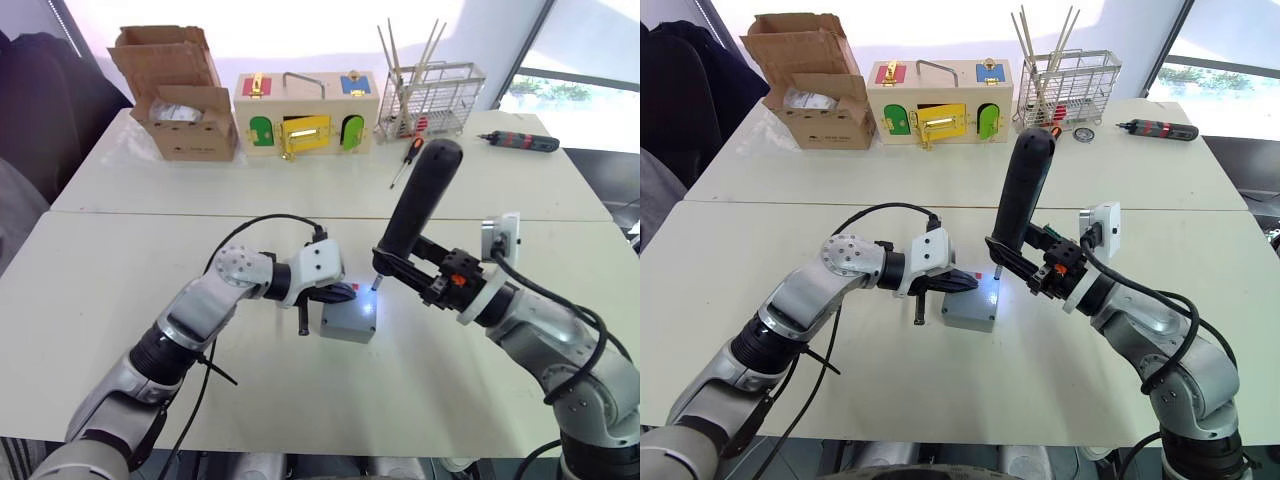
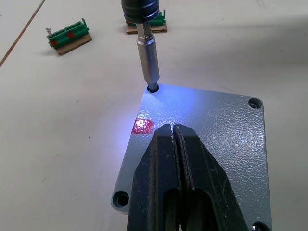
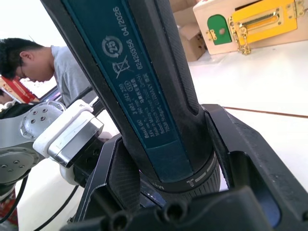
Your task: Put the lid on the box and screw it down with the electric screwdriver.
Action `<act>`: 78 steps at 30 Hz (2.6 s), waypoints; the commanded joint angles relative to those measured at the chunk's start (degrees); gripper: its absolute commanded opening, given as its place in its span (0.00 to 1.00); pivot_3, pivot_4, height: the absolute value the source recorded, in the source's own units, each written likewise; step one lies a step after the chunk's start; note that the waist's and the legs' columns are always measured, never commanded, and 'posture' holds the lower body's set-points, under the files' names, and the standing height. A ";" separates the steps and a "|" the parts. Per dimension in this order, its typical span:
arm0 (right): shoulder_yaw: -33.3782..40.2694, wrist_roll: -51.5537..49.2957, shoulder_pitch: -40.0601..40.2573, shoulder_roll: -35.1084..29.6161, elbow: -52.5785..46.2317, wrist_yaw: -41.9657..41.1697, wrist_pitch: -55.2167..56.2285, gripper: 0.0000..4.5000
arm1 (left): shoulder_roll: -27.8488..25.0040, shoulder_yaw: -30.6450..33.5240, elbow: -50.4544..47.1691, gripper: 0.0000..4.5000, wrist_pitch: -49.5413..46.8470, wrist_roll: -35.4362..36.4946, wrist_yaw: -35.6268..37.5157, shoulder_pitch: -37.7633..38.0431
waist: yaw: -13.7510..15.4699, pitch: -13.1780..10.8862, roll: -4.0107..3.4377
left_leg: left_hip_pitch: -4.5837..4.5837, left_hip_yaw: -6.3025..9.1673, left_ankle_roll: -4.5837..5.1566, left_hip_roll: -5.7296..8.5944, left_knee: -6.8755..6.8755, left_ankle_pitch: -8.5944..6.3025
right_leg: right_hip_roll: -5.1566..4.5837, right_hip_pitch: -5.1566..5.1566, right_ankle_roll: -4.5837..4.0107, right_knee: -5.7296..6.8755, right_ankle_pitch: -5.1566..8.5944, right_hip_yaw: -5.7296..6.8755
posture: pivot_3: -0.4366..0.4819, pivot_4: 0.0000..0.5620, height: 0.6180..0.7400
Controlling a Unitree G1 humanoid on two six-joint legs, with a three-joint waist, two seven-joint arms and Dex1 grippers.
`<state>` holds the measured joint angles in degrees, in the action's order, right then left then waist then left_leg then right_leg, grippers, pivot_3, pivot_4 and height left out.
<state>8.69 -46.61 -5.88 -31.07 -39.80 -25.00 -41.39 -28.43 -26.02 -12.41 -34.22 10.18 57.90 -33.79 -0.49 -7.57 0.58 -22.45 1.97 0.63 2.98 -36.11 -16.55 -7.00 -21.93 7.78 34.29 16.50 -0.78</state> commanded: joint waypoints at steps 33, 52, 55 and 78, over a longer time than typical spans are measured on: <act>0.35 -6.23 -2.84 -0.89 -2.45 -1.97 0.35 0.41 | -4.18 -3.00 1.09 0.00 -1.27 -2.61 0.99 2.69 | -0.09 -0.26 0.05 | -0.05 0.00 -0.13 -0.04 -0.87 0.10 | 0.16 -0.17 0.01 1.18 0.00 -0.10 | 0.48 0.27 0.96; 6.98 -10.39 -5.73 -2.68 -1.07 2.09 -0.05 0.41 | -6.75 0.40 -5.22 0.00 -3.77 1.41 1.73 5.79 | -0.02 -0.64 -0.03 | -0.12 0.00 -0.12 -0.03 -0.95 0.10 | 0.12 -0.24 -0.01 1.24 -0.02 -0.11 | 0.48 0.27 0.96; 5.47 -9.61 -4.53 -2.45 -1.35 1.78 0.17 0.41 | -5.84 0.23 -4.58 0.00 -3.98 1.24 0.99 5.06 | 0.00 -0.65 -0.02 | -0.12 0.00 -0.12 -0.03 -0.99 0.10 | 0.12 -0.21 -0.01 1.24 -0.02 -0.11 | 0.48 0.27 0.96; 1.81 -4.49 -2.99 -1.45 0.95 -0.06 2.26 0.41 | -5.89 -0.15 -5.38 0.00 -4.78 1.04 0.53 5.29 | 0.07 -0.68 -0.01 | -0.12 -0.01 -0.11 0.02 -1.05 0.10 | 0.18 -0.19 0.00 1.29 -0.02 -0.09 | 0.48 0.27 0.96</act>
<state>9.60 -51.18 -8.29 -32.96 -37.62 -24.51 -41.54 -33.52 -23.60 -19.34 -37.16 12.54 58.46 -29.88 -0.42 -8.26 0.58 -22.57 1.97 0.52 3.01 -37.16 -16.45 -6.82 -22.12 7.78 35.58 16.48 -0.88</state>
